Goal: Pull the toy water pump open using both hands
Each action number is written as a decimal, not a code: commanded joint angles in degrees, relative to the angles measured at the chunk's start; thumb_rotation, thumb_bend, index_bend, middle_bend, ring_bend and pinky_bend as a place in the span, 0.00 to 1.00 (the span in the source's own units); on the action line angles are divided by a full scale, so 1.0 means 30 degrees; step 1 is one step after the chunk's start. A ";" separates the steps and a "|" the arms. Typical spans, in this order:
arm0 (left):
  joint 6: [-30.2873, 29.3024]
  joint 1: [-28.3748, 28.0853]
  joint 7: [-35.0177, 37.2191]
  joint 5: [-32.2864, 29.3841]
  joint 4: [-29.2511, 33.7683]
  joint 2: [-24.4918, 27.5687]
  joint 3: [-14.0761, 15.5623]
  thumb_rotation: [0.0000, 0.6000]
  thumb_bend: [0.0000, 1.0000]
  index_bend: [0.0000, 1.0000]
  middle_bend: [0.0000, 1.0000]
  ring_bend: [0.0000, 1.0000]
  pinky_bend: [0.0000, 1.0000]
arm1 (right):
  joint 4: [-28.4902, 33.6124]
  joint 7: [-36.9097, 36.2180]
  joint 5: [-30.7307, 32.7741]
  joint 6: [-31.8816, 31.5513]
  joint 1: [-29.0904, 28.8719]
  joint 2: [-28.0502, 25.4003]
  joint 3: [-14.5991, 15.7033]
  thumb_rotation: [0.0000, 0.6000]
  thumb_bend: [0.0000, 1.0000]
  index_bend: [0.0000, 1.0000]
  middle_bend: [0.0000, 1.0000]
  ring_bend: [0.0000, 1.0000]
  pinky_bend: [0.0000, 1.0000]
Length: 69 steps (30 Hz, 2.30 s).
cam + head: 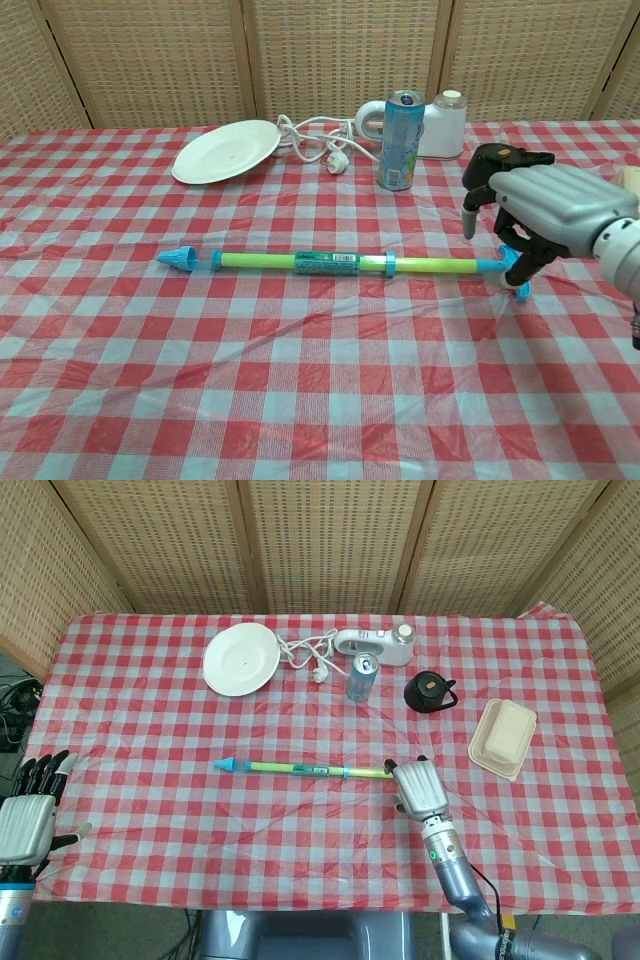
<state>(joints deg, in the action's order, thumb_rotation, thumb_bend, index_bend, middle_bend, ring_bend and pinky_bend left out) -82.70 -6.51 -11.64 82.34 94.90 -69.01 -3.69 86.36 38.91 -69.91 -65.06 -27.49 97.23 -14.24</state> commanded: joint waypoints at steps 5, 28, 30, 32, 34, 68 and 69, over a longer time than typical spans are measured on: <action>0.0346 -0.0152 0.0133 -0.0322 -0.0118 -0.0007 -0.0045 1.00 0.07 0.00 0.00 0.00 0.00 | -0.1201 0.0805 0.1550 0.0614 -0.1172 0.1122 -0.0596 1.00 0.48 0.46 0.98 0.97 0.53; 0.0889 -0.0496 -0.0006 -0.1012 -0.0423 -0.0177 -0.0144 1.00 0.08 0.00 0.00 0.00 0.00 | -0.3976 0.1056 0.4657 0.1454 -0.2715 0.1883 -0.0633 1.00 0.49 0.50 0.98 0.97 0.53; 0.0858 -0.0502 -0.0043 -0.1033 -0.0419 -0.0186 -0.0155 1.00 0.08 0.00 0.00 0.00 0.00 | -0.4141 0.0925 0.4818 0.1530 -0.2738 0.1912 -0.0539 1.00 0.49 0.50 0.98 0.97 0.53; 0.0817 -0.0501 -0.0060 -0.1046 -0.0406 -0.0186 -0.0162 1.00 0.08 0.00 0.00 0.00 0.00 | -0.4374 0.0828 0.4928 0.1577 -0.2773 0.1959 -0.0399 1.00 0.49 0.50 0.98 0.97 0.53; 0.0794 -0.0498 -0.0066 -0.1068 -0.0404 -0.0182 -0.0163 1.00 0.08 0.00 0.00 0.00 0.00 | -0.4564 0.0747 0.5068 0.1637 -0.2801 0.2019 -0.0309 1.00 0.50 0.50 0.98 0.97 0.53; 0.1625 -0.1911 -0.1356 -0.1793 0.2426 0.1555 -0.1500 1.00 0.08 0.00 0.00 0.00 0.00 | -0.0329 -0.1059 0.4299 0.1456 -0.3926 -0.0528 -0.1079 1.00 0.52 0.83 1.00 1.00 0.53; 0.1856 -0.2116 -0.1577 -0.1959 0.2667 0.1728 -0.1636 1.00 0.08 0.00 0.00 0.00 0.00 | -0.0140 -0.1018 0.4357 0.1467 -0.4002 -0.0648 -0.1127 1.00 0.52 0.83 1.00 1.00 0.53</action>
<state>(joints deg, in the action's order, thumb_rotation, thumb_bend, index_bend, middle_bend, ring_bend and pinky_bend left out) -78.10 -11.91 -15.39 77.19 101.82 -64.77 -7.81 85.20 35.91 -56.99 -60.84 -39.04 95.88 -17.18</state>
